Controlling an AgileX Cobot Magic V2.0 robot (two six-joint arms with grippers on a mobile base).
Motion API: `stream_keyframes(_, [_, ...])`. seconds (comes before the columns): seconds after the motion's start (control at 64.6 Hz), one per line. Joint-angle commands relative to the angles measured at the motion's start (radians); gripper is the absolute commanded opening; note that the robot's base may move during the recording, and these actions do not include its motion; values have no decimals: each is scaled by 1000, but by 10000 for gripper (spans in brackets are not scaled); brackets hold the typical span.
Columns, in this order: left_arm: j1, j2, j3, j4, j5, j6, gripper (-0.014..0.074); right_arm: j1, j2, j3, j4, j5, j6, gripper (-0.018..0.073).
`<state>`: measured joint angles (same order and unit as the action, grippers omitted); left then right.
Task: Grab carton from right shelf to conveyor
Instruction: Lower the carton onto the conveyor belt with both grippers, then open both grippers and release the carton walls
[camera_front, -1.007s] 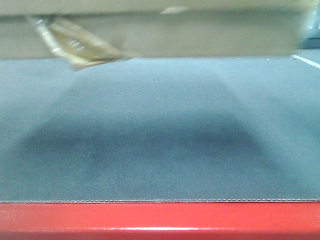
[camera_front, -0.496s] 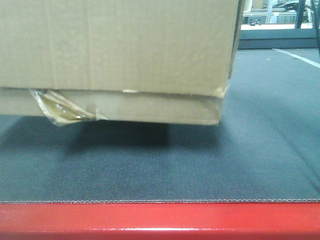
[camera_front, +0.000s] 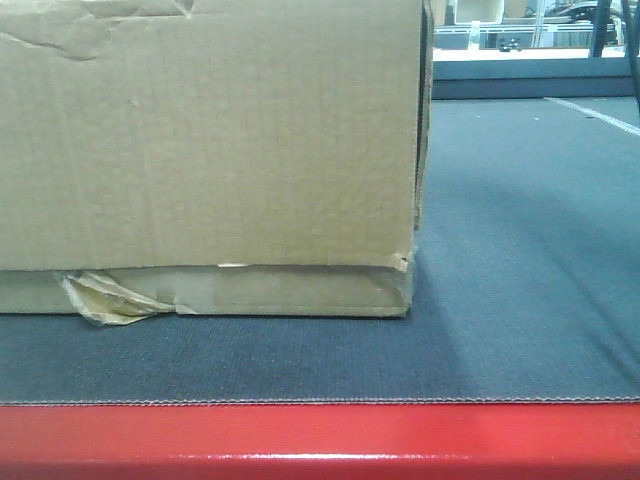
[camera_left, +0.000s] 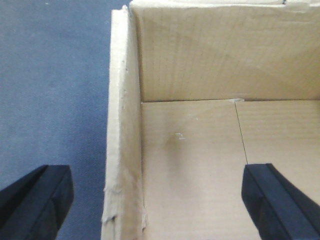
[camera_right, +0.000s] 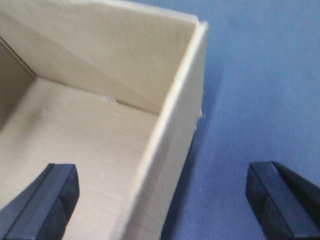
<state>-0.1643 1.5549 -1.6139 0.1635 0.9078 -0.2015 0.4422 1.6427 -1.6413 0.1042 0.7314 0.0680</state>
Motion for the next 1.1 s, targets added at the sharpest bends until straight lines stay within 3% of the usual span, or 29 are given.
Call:
stream_keyframes(0.0, [2,-48,-20,-1,21,33,587,-4,-52,-26,-3,-1,-11,530])
stream_keyframes(0.093, [2,-98,-20,1,55,68,587,-14,-99,-26,-5,9,-11,401])
stream_keyframes(0.186, [2,-150,-15,3,100,108,532,-44,-145,-26,-5,56,-11,184])
stream_keyframes(0.248, [2,-189,8,10,115,123,433,-77,-178,-20,-5,86,-11,6])
stream_keyframes(0.294, [2,-229,41,18,117,123,304,-108,-208,-6,-5,109,-11,-91])
stream_keyframes(0.418, [2,-330,194,30,66,123,-43,-201,-285,80,-33,138,-11,-64])
stream_keyframes(0.511, [2,-415,345,32,-22,121,22,-260,-355,181,-69,129,-11,-70])
stream_keyframes(0.635, [2,-541,575,32,-173,86,23,-309,-474,352,-128,69,-11,-70])
stream_keyframes(0.867, [2,-801,932,32,-444,41,23,-314,-715,736,-136,-131,-11,-70])
stream_keyframes(1.084, [2,-1056,1115,32,-552,41,23,-314,-916,1025,-136,-319,-11,-70])
